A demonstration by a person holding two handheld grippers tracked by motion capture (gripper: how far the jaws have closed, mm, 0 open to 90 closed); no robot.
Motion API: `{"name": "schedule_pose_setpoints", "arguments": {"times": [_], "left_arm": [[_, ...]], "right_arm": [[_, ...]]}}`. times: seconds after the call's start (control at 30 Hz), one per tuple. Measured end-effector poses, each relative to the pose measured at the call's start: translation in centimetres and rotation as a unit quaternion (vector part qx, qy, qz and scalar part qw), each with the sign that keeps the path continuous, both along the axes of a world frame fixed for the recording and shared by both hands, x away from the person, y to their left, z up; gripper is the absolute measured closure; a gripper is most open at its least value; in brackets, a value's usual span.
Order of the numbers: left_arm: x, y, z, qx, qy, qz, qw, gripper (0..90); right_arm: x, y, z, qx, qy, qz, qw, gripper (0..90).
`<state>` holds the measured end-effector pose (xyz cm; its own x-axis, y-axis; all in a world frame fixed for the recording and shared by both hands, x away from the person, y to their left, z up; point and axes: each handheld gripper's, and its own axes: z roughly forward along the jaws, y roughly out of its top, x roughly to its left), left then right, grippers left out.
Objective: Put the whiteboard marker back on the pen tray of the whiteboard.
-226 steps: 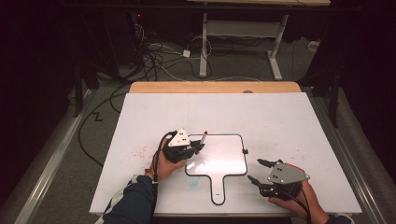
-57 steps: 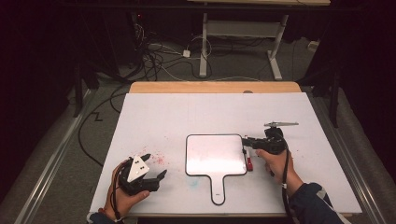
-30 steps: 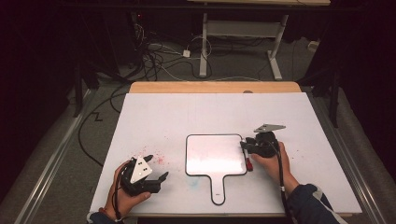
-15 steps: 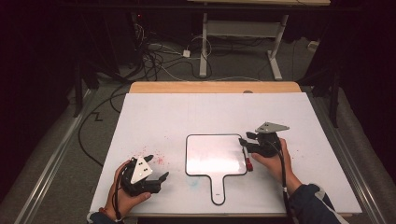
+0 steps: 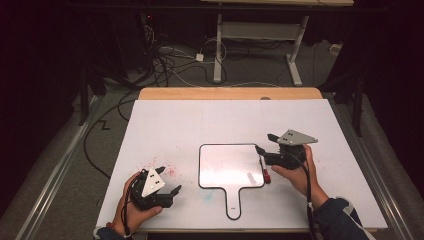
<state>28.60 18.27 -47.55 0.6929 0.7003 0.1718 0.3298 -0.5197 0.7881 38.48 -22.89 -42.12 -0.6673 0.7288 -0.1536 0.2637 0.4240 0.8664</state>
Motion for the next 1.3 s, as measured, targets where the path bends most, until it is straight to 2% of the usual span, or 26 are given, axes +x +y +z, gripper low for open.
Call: {"name": "schedule_pose_setpoints", "arguments": {"times": [0.2,0.3,0.47,0.5,0.63,0.73,0.9,0.97,1.07,1.13,1.2,1.27,1.3], "left_arm": [[0.0,0.0,0.0,0.001,0.000,0.000,1.0000,19.7],[0.0,0.0,0.0,0.005,-0.006,-0.002,1.0000,19.6],[0.0,-0.1,-0.1,0.005,0.000,-0.002,1.0000,19.6],[0.0,-0.1,0.0,0.007,-0.006,-0.003,1.0000,19.6],[0.0,-0.1,0.0,0.009,-0.007,-0.003,0.9999,19.6],[0.0,-0.1,-0.1,0.005,0.000,0.000,1.0000,19.6],[0.1,-0.1,-0.2,0.006,0.001,0.001,1.0000,19.6],[0.1,-0.2,-0.1,0.010,-0.006,0.000,0.9999,19.6],[0.0,-0.3,-0.2,0.013,0.000,0.001,0.9999,19.6],[0.0,-0.4,-0.2,0.016,-0.007,-0.001,0.9998,19.6],[0.0,-0.5,-0.2,0.014,-0.002,0.000,0.9999,19.6],[0.1,-0.6,-0.1,0.017,-0.009,-0.003,0.9998,19.6],[0.0,-0.8,-0.1,0.016,-0.004,-0.004,0.9999,19.6]], "right_arm": [[-0.8,0.1,0.7,-0.003,-0.029,-0.010,0.9995,25.9],[-1.2,0.0,1.0,-0.003,-0.038,-0.006,0.9993,25.6],[-1.9,-0.3,1.6,-0.007,-0.049,-0.002,0.9988,25.6],[-2.1,-0.3,1.7,-0.008,-0.050,-0.002,0.9987,25.6],[-2.7,-0.6,1.9,-0.011,-0.052,0.000,0.9986,25.5],[-3.4,-1.1,2.0,-0.019,-0.058,0.003,0.9981,25.6],[-5.3,-3.0,1.2,-0.028,-0.059,0.007,0.9978,25.4],[-6.1,-3.8,0.7,-0.032,-0.056,0.006,0.9979,25.2],[-7.3,-4.9,-0.1,-0.041,-0.062,0.002,0.9972,25.2],[-8.0,-5.7,-0.7,-0.036,-0.059,-0.002,0.9976,25.3],[-8.6,-6.2,-1.3,-0.052,-0.061,-0.005,0.9968,25.7],[-9.0,-6.7,-1.9,-0.056,-0.051,-0.005,0.9971,25.7],[-9.1,-7.1,-2.2,-0.050,-0.049,-0.008,0.9975,25.9]]}}
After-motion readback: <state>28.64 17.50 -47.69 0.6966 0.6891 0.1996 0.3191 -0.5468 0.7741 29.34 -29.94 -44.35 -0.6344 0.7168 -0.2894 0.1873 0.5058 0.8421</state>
